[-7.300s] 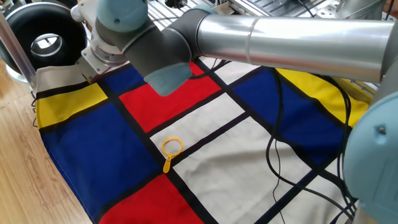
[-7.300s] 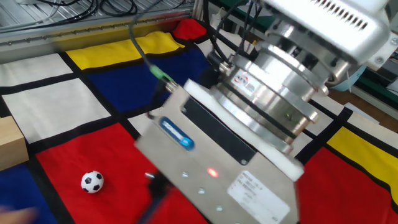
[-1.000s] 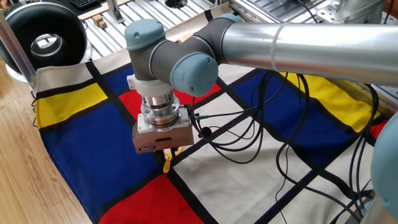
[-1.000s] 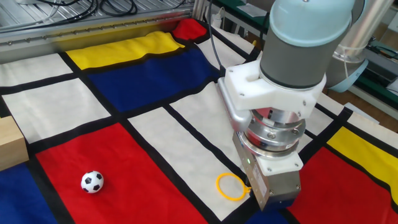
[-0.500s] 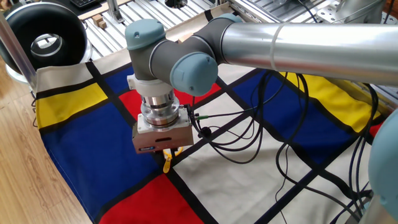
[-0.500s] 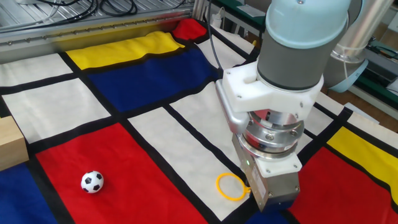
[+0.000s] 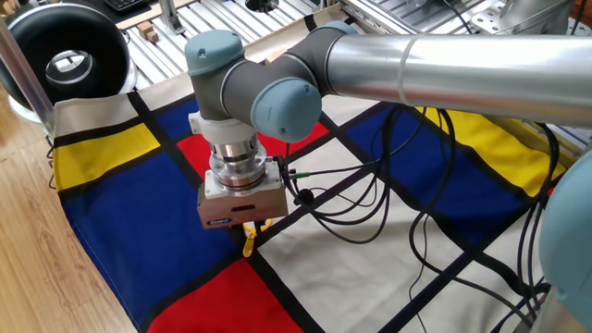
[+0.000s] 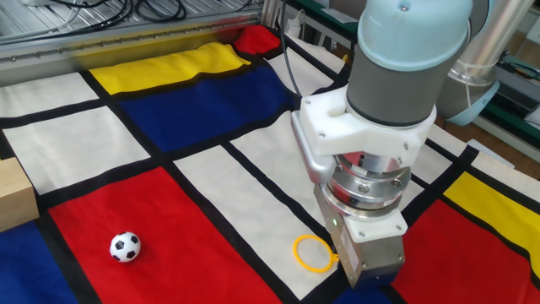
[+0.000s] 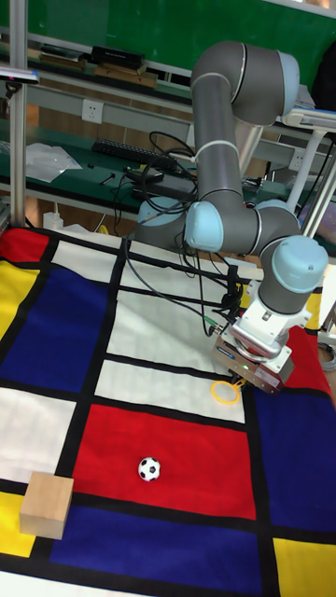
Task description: Attach the bubble ring to the ball
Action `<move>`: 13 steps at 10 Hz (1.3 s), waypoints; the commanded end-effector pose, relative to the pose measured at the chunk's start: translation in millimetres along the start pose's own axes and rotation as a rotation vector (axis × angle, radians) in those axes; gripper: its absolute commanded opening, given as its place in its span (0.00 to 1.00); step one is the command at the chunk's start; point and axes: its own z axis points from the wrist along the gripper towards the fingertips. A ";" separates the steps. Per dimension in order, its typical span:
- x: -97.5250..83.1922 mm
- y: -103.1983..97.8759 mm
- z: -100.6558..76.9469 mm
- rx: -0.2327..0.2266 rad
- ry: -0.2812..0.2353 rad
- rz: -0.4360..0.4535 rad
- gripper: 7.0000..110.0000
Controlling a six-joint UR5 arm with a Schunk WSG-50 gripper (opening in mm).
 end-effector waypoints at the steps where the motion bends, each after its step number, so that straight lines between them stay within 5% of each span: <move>1: 5.8 -1.2 -4.8 0.015 0.034 0.031 0.00; 7: 1.0 5.5 -13.2 -0.013 0.018 0.008 0.00; 10: -8.0 -6.7 -64.5 -0.031 0.024 -0.101 0.00; 11: -26.4 -15.4 -85.4 -0.033 -0.014 -0.183 0.00; 13: -72.2 -37.4 -98.3 -0.012 -0.108 -0.355 0.00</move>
